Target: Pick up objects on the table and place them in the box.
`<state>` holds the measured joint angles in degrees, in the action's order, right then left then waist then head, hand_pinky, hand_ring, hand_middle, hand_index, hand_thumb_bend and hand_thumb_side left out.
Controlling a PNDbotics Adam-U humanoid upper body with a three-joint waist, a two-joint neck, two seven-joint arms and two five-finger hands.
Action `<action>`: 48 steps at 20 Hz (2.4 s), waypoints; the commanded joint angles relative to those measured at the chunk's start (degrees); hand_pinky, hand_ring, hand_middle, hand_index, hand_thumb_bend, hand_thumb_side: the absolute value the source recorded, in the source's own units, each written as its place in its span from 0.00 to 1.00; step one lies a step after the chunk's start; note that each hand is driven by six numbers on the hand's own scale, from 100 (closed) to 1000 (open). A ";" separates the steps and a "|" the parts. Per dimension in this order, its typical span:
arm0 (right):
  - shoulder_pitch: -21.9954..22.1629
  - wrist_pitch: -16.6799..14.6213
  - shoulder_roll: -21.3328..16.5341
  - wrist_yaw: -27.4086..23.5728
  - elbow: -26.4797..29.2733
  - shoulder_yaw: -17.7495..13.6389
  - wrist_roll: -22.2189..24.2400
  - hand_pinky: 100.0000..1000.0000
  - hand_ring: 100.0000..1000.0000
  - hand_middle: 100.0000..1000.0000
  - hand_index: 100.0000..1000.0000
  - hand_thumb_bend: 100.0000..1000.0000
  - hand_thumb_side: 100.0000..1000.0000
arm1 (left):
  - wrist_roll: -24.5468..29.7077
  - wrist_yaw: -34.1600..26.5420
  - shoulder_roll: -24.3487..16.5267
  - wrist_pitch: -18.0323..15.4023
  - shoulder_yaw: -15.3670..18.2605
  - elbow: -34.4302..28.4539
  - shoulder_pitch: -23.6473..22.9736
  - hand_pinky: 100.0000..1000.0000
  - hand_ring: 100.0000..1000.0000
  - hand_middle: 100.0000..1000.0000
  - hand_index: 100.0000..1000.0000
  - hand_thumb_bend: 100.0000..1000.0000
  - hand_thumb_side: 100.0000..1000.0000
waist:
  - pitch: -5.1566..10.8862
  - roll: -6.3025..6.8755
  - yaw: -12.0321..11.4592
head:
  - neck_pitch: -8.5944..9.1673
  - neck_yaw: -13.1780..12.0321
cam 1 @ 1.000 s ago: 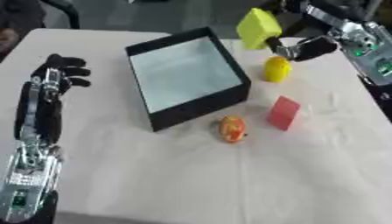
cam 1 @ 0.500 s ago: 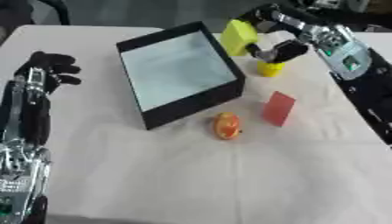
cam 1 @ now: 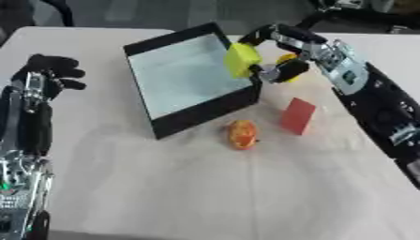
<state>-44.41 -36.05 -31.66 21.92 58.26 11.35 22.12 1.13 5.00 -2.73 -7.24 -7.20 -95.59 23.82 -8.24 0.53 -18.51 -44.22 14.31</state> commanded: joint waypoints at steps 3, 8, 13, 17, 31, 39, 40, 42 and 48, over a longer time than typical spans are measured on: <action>-1.65 -1.31 -0.30 2.72 1.03 0.18 -0.74 0.81 0.80 0.73 0.89 0.00 0.11 | 0.20 -0.35 0.26 -0.21 -0.20 -1.43 1.18 0.54 0.59 0.56 0.62 0.00 0.87 | -0.19 -0.66 -0.31 | 0.10 0.42; -1.70 0.80 -0.20 7.99 1.29 -0.08 -4.16 0.84 0.83 0.84 0.96 0.00 0.33 | 0.29 -0.36 0.44 -0.33 -0.26 -1.53 1.18 0.54 0.59 0.56 0.62 0.00 0.87 | -0.13 -0.83 -0.40 | 0.10 0.45; -1.61 2.64 -0.07 11.48 1.83 0.15 -10.09 0.85 0.85 0.94 0.98 0.00 0.43 | 0.36 -0.36 0.46 -0.39 -0.31 -1.53 1.14 0.54 0.59 0.56 0.62 0.00 0.87 | -0.11 -0.98 -0.42 | 0.10 0.42; -1.47 2.68 0.00 12.42 1.70 0.48 -11.64 0.86 0.86 0.94 0.99 0.00 0.48 | 0.38 -0.33 0.42 -0.38 -0.30 -1.52 1.13 0.54 0.59 0.56 0.62 0.00 0.87 | -0.13 -0.98 -0.35 | 0.10 0.37; 0.05 7.88 -3.92 5.43 -0.46 -3.13 -11.29 0.85 0.85 0.92 0.98 0.00 0.57 | -0.01 -0.13 -0.04 -0.33 0.07 -1.37 0.80 0.54 0.59 0.56 0.62 0.00 0.87 | 0.05 -1.08 0.56 | 0.10 -0.45; 1.04 11.10 -5.37 4.69 -5.16 -4.82 -11.39 0.85 0.85 0.91 0.98 0.00 0.64 | -0.18 -0.06 -0.28 -0.21 0.24 -1.31 0.80 0.54 0.59 0.56 0.62 0.00 0.87 | -0.07 -0.99 0.87 | 0.10 -0.68; 1.11 11.26 -5.43 4.89 -5.69 -4.91 -11.47 0.85 0.85 0.91 0.97 0.00 0.66 | -0.18 -0.06 -0.28 -0.21 0.24 -1.32 0.81 0.53 0.59 0.56 0.62 0.00 0.87 | -0.09 -0.99 0.89 | 0.10 -0.71; 1.24 11.58 -5.47 5.41 -6.79 -5.08 -11.66 0.85 0.85 0.90 0.97 0.00 0.68 | -0.20 -0.06 -0.29 -0.20 0.26 -1.34 0.83 0.53 0.59 0.56 0.62 0.00 0.87 | -0.12 -0.98 0.91 | 0.10 -0.75; 1.70 13.10 -5.20 7.50 -10.99 -5.41 -12.04 0.85 0.85 0.89 0.97 0.00 0.78 | -0.24 -0.03 -0.28 -0.18 0.29 -1.40 0.91 0.53 0.59 0.56 0.62 0.00 0.87 | -0.18 -0.93 1.00 | 0.10 -0.89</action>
<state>-41.82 -23.36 -35.05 28.83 47.66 6.63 10.25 1.12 5.00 -2.45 -7.33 -7.28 -95.75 24.04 -8.24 0.21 -17.60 -44.22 13.62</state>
